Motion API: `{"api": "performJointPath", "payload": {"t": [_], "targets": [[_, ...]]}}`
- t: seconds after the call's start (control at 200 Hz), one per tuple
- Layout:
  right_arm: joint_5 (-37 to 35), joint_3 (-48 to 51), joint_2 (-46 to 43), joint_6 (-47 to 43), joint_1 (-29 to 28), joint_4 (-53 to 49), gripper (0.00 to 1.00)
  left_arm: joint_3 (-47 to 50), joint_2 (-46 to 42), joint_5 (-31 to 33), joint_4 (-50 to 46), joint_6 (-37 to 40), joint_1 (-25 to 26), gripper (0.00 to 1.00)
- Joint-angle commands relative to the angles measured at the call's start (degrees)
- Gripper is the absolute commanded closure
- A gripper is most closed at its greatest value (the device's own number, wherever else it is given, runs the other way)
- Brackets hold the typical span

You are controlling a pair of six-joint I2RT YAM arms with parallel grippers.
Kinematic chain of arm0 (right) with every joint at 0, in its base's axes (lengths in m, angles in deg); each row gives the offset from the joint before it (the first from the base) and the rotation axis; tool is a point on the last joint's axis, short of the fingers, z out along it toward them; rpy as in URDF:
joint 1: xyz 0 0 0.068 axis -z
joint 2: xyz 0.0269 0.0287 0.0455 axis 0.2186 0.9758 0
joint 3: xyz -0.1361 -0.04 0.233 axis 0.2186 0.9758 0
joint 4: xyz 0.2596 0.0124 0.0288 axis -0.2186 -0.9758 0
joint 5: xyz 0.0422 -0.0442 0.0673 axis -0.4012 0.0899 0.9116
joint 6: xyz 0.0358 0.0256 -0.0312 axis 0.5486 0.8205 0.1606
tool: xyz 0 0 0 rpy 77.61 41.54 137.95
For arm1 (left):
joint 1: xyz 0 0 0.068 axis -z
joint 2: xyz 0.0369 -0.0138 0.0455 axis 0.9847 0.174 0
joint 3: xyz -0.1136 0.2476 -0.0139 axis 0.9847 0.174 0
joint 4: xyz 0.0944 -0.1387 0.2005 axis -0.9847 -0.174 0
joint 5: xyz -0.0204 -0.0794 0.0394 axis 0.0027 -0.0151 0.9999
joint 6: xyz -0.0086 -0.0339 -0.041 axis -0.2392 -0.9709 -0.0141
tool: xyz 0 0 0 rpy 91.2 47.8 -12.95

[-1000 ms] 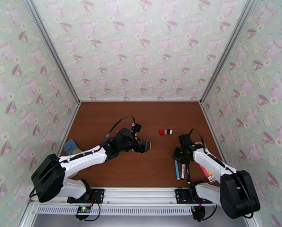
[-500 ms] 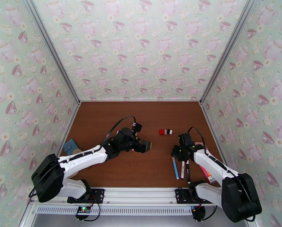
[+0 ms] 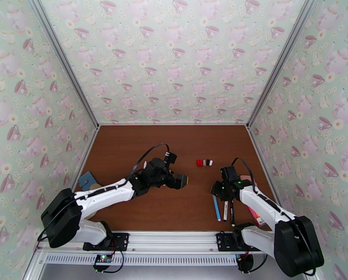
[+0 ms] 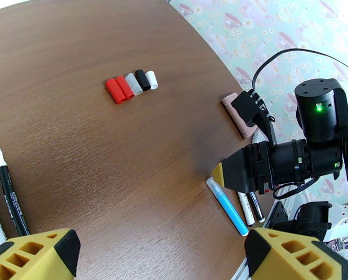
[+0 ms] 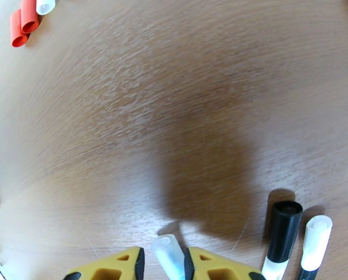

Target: Open the pen caps

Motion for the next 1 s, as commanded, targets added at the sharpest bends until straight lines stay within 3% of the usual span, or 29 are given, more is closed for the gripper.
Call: {"api": "performJointPath", "payload": {"t": [0.0,0.255,0.731,0.997], "targets": [[1.8,0.3,-2.4,-2.3,-0.6,-0.5,0.67,-1.3,0.5,0.5,1.2,0.2,0.4,0.0],[0.1,-0.1,0.0,-1.8,-3.0,-2.2,0.67,-1.8,0.5,0.6,1.1,0.7,0.4,0.0],[-10.2,-2.7,7.5,0.3,-11.0,-3.8,0.7,0.5,-0.5,1.2,2.5,0.3,0.5,0.0],[-10.5,-3.0,7.5,1.2,-12.3,-1.9,0.81,0.4,-1.0,1.8,1.9,-0.3,0.4,0.0]]}}
